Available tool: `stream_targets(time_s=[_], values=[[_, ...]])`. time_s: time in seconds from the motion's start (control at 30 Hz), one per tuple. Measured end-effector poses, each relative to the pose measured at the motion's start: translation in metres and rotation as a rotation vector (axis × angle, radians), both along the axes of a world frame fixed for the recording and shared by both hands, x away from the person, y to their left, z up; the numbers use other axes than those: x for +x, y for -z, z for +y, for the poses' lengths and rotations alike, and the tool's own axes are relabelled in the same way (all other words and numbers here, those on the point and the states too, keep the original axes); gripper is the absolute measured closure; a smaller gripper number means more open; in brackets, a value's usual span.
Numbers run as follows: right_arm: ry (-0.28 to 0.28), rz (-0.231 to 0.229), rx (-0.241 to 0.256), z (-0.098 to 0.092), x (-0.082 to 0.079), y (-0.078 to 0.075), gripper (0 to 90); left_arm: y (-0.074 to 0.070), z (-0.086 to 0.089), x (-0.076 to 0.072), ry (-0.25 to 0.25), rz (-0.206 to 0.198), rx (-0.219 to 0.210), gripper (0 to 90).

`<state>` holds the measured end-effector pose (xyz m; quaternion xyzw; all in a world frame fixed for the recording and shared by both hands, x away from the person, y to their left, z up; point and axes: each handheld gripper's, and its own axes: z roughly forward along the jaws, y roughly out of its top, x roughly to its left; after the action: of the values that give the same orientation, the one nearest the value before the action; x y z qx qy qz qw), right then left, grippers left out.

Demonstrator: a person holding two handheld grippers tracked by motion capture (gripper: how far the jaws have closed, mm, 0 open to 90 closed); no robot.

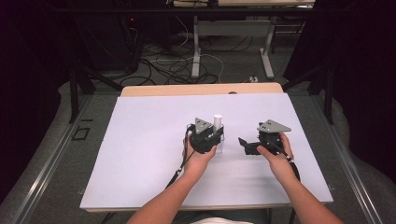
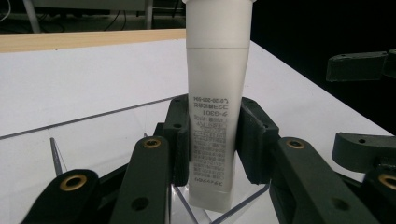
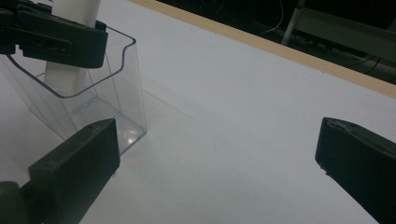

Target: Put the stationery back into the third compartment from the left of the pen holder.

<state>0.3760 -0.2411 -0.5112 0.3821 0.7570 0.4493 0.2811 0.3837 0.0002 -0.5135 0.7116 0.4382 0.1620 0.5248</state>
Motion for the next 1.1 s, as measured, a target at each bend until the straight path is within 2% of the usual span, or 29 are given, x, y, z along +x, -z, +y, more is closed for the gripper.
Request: stream_targets(time_s=[0.17,0.2,0.27,0.47,0.73,0.8,0.93,1.03,1.1], values=[[0.004,0.006,0.002,0.0,0.0,0.0,0.0,-0.001,0.001,-0.001,-0.002,0.004,0.005,67.1],[0.003,0.007,0.004,0.0,0.0,0.0,0.0,-0.001,0.001,0.0,0.001,-0.01,0.005,63.9],[0.003,0.011,-0.002,-0.001,0.0,0.0,0.0,-0.003,0.003,-0.002,0.0,-0.009,-0.001,55.2],[0.009,0.0,0.004,-0.002,0.0,0.0,0.0,-0.013,0.013,-0.009,0.002,-0.035,0.01,43.6],[0.015,0.007,0.006,-0.002,-0.001,-0.001,0.0,-0.027,0.033,-0.01,0.021,-0.037,0.026,29.8],[0.021,0.005,0.01,-0.002,-0.001,-0.001,0.0,-0.031,0.039,-0.011,0.028,-0.051,0.032,28.2],[0.023,-0.007,0.005,-0.004,0.0,-0.002,0.0,-0.04,0.053,-0.012,0.021,-0.073,0.02,26.1],[0.026,-0.001,0.015,-0.004,0.0,-0.001,0.0,-0.048,0.065,-0.013,0.018,-0.069,-0.003,24.8],[0.027,0.01,0.014,-0.004,-0.001,-0.002,0.0,-0.053,0.072,-0.013,0.014,-0.06,-0.001,22.4]])
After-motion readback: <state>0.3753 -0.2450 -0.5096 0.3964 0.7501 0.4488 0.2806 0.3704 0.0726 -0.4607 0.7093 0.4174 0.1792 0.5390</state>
